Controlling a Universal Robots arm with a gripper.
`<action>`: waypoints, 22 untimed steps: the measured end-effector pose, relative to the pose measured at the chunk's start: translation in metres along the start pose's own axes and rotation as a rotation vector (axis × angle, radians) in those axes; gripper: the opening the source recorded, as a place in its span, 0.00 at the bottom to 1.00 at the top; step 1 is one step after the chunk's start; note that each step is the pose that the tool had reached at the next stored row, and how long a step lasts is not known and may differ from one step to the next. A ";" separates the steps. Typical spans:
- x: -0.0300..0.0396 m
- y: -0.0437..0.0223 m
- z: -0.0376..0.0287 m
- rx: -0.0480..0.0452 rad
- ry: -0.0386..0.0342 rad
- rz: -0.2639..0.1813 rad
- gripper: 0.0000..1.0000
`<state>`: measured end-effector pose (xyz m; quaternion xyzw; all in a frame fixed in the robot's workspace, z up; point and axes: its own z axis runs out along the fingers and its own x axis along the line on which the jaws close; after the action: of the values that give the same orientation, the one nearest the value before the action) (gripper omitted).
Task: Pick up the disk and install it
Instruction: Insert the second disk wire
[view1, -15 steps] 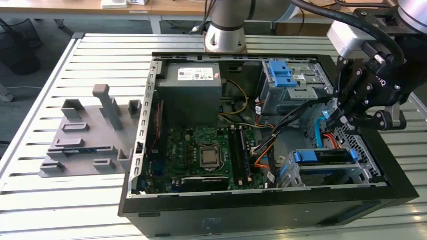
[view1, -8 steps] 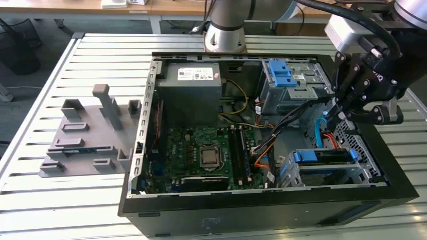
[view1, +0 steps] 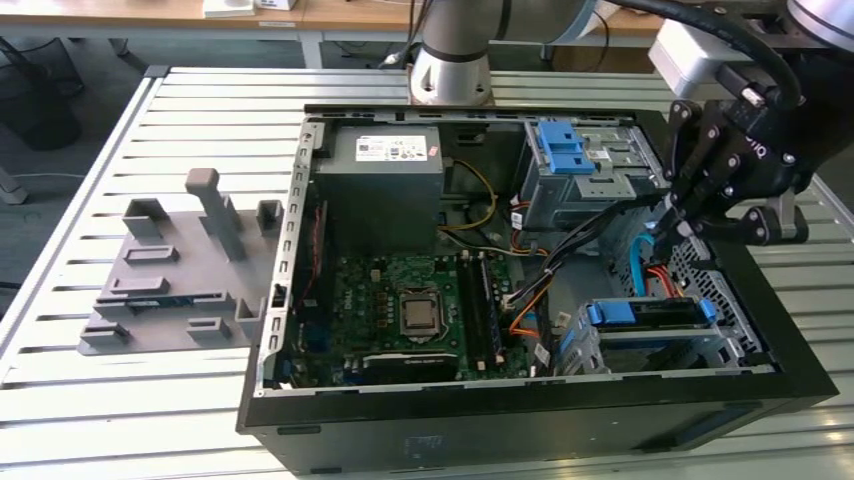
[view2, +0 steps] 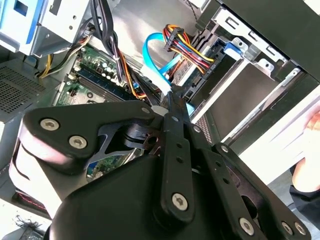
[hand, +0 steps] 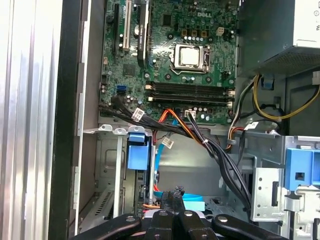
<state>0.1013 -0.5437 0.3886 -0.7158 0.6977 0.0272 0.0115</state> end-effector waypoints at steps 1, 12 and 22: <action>0.0000 0.0000 0.0003 0.0000 0.0020 0.000 0.11; 0.0002 -0.0001 0.0058 -0.0001 0.0033 -0.001 0.24; 0.0004 -0.0003 0.0112 -0.0002 0.0031 -0.001 0.24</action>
<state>0.1013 -0.5435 0.3774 -0.7163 0.6972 0.0261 0.0104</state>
